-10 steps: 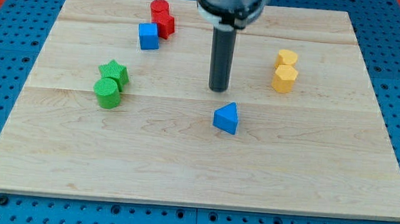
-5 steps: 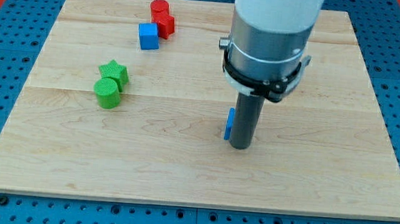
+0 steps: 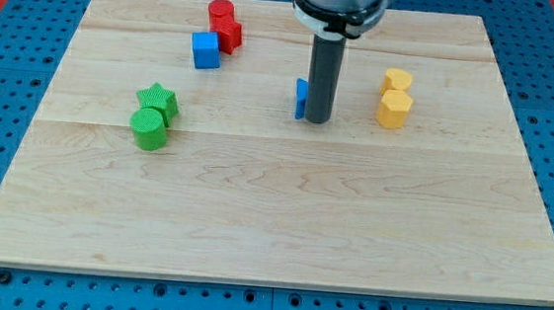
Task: Slide the blue triangle towards the top center
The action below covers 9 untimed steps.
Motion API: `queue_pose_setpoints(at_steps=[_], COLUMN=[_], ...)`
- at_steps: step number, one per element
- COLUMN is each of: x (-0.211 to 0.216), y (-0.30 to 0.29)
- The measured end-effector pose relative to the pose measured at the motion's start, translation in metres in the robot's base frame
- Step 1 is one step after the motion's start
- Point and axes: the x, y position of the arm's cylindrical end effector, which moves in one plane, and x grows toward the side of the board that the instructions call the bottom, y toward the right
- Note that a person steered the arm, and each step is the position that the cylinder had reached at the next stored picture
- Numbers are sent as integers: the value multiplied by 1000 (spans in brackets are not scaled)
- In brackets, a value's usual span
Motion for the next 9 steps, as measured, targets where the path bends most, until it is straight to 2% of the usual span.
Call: queue_pose_setpoints(at_steps=[6, 9], x=[-84, -85], y=[-22, -30])
